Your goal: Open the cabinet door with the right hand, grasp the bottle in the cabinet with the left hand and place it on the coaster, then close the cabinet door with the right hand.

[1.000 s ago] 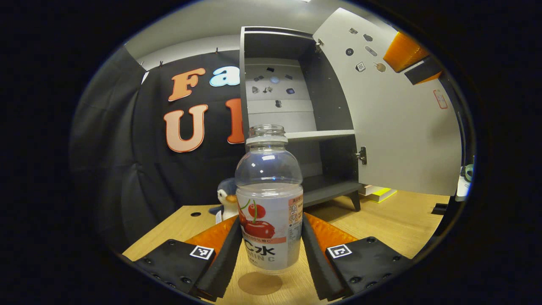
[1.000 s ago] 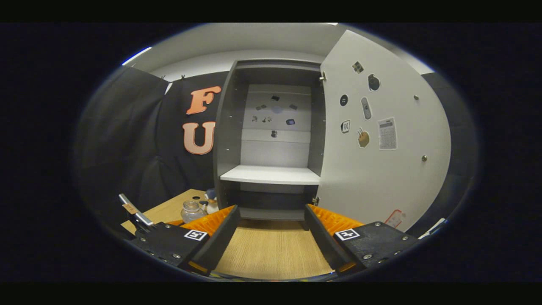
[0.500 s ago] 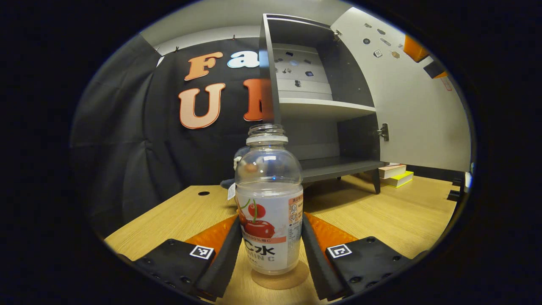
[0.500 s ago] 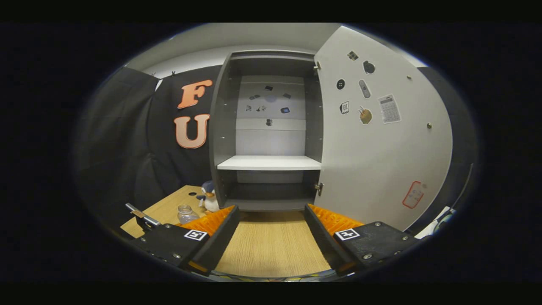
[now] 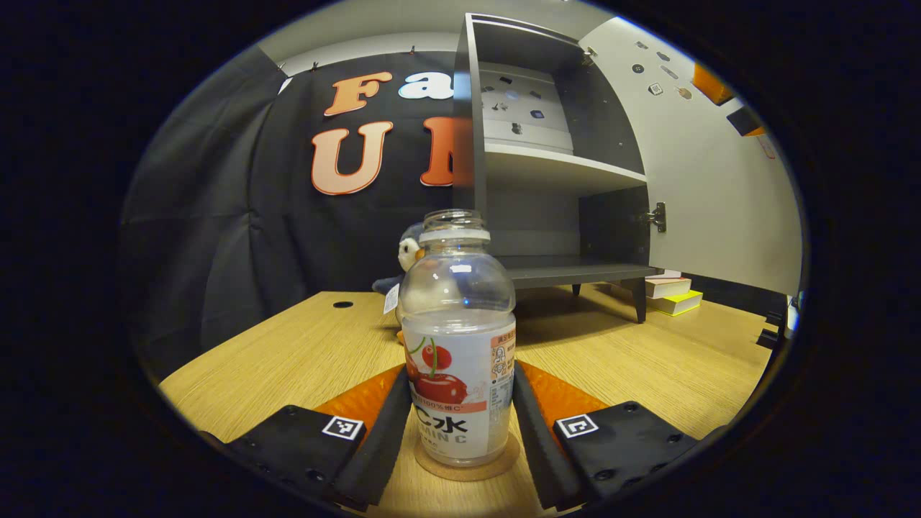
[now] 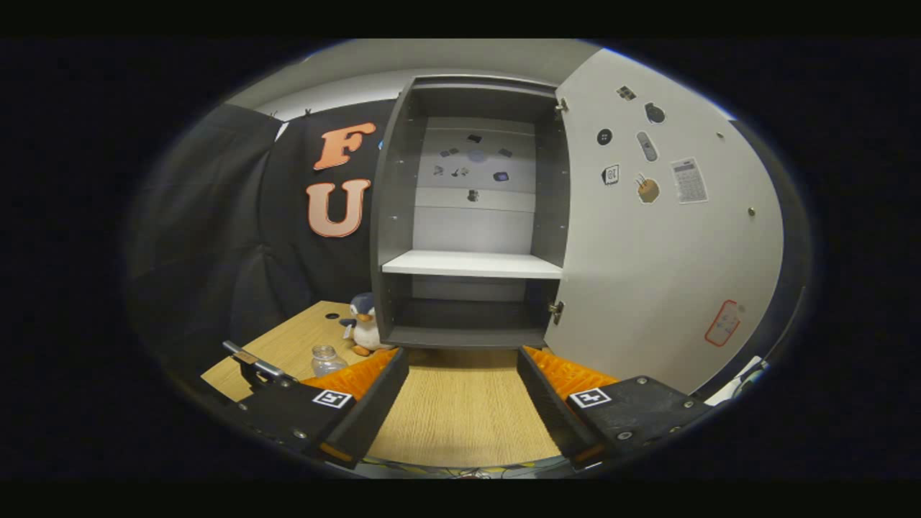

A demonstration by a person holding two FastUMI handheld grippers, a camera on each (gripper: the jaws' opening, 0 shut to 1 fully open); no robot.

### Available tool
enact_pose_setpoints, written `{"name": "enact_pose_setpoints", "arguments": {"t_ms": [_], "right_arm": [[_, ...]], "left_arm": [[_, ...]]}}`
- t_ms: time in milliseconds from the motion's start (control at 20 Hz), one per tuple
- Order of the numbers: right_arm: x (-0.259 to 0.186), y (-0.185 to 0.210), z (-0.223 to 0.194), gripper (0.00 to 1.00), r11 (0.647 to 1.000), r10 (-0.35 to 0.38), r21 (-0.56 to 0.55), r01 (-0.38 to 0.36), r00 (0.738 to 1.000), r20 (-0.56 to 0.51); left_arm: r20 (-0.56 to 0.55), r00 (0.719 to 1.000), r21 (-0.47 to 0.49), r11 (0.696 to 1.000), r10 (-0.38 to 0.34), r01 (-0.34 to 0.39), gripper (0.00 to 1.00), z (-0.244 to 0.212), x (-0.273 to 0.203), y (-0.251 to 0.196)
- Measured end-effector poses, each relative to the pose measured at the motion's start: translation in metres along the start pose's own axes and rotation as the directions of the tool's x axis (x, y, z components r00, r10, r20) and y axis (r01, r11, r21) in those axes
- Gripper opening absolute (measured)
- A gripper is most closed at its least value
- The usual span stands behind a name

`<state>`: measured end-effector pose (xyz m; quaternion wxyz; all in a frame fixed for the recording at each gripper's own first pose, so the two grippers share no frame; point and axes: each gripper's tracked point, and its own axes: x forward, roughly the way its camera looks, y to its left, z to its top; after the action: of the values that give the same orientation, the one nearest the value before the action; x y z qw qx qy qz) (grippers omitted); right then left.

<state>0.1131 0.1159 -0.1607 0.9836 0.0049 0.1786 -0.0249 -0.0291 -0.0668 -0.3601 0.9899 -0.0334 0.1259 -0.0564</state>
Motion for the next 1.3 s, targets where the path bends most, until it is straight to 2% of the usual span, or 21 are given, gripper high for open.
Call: {"name": "enact_pose_setpoints", "arguments": {"t_ms": [300,800,850,1100,1300], "right_arm": [[0.001,0.002,-0.005,0.94,1.000,0.014,0.015,-0.014,1.000,-0.024],[-0.002,0.003,-0.006,0.94,0.999,0.040,0.015,-0.040,0.999,-0.036],[-0.003,0.003,-0.006,0.94,0.999,0.042,0.017,-0.041,0.998,-0.037],[-0.007,0.004,0.001,0.94,0.998,0.052,0.036,-0.051,0.998,-0.031],[-0.014,0.002,0.016,0.94,0.998,0.057,0.032,-0.057,0.998,0.005]], "left_arm": [[-0.015,1.000,0.033,0.999,-0.021,0.021,0.85,-0.003,-0.003,-0.007],[-0.080,0.997,-0.038,0.999,-0.005,0.002,0.89,-0.015,0.002,-0.005],[-0.081,0.997,-0.041,0.999,-0.006,0.003,0.93,-0.014,0.002,-0.005],[-0.065,0.998,-0.015,1.000,-0.005,0.005,0.93,0.007,0.006,-0.006],[-0.028,1.000,0.017,1.000,-0.012,0.012,0.93,0.044,0.018,-0.004]]}}
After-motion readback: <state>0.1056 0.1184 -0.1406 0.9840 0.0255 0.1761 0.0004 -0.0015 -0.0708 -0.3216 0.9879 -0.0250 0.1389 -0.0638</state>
